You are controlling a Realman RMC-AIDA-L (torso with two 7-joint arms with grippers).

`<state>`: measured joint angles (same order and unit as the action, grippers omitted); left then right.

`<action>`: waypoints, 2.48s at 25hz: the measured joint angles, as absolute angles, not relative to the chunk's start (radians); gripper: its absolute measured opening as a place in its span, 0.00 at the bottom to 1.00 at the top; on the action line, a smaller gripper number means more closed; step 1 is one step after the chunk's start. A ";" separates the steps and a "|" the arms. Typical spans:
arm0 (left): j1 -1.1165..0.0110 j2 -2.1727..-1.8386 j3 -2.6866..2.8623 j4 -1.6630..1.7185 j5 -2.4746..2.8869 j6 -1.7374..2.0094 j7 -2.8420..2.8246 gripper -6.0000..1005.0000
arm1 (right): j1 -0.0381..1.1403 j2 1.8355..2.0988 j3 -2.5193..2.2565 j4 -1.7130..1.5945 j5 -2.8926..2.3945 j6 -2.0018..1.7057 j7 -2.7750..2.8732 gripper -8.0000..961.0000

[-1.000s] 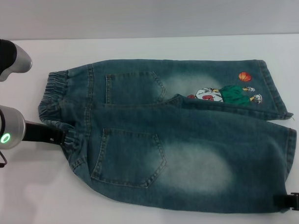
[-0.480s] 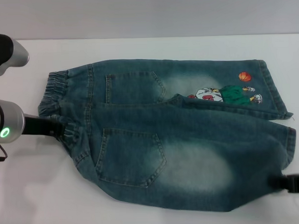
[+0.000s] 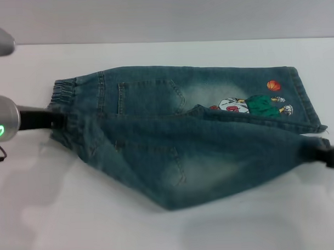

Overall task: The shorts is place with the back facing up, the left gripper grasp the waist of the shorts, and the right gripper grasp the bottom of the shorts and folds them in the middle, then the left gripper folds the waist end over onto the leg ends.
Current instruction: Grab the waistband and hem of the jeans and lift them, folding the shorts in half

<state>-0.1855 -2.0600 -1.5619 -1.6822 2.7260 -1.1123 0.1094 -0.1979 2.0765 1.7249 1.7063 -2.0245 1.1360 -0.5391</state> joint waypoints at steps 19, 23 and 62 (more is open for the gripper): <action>-0.210 -2.058 -1.663 -1.572 2.606 -0.872 0.163 0.05 | -0.092 2.079 1.947 1.355 -1.600 1.090 -0.857 0.07; -0.219 -2.058 -1.666 -1.553 2.591 -0.844 0.173 0.05 | -0.072 2.076 1.959 1.297 -1.537 1.087 -0.901 0.07; -0.328 -2.059 -1.692 -1.393 2.539 -0.707 0.184 0.05 | 0.123 2.073 2.154 0.912 -1.373 1.099 -1.015 0.07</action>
<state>-0.3283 -2.0586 -1.6919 -1.3927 2.5388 -0.7070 0.1839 0.1231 2.0726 2.1538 0.9116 -1.3735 1.0993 -1.0151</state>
